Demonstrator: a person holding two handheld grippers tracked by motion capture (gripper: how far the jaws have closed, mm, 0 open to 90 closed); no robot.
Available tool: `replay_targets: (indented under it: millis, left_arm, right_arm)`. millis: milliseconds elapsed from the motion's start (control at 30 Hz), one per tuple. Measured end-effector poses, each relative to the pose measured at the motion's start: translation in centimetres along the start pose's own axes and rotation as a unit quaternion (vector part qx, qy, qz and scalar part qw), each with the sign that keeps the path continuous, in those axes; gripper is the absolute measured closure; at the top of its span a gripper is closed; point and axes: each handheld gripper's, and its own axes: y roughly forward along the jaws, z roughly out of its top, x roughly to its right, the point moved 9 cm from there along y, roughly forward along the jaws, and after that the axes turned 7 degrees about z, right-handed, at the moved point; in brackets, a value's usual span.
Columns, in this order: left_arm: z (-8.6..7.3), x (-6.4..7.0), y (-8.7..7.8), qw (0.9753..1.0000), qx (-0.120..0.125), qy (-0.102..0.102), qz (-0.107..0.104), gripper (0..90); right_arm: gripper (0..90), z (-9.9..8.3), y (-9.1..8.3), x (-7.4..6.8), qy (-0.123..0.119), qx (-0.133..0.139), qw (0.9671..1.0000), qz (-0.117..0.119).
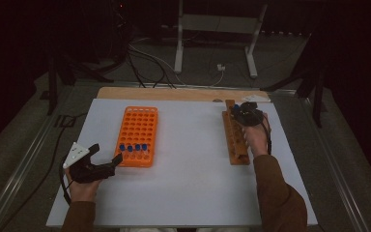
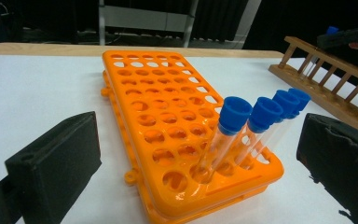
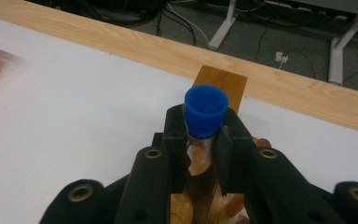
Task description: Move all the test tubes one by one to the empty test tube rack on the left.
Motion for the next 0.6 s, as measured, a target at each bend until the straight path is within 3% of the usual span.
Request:
replay_targets:
  millis: [600]
  left_arm:
    - [0.6,0.9,0.0,0.9999,0.005,0.013,-0.010,0.6]
  right_arm:
    - [76.6,2.0,-3.1,-0.6,-0.009,0.050,0.9987,-0.010]
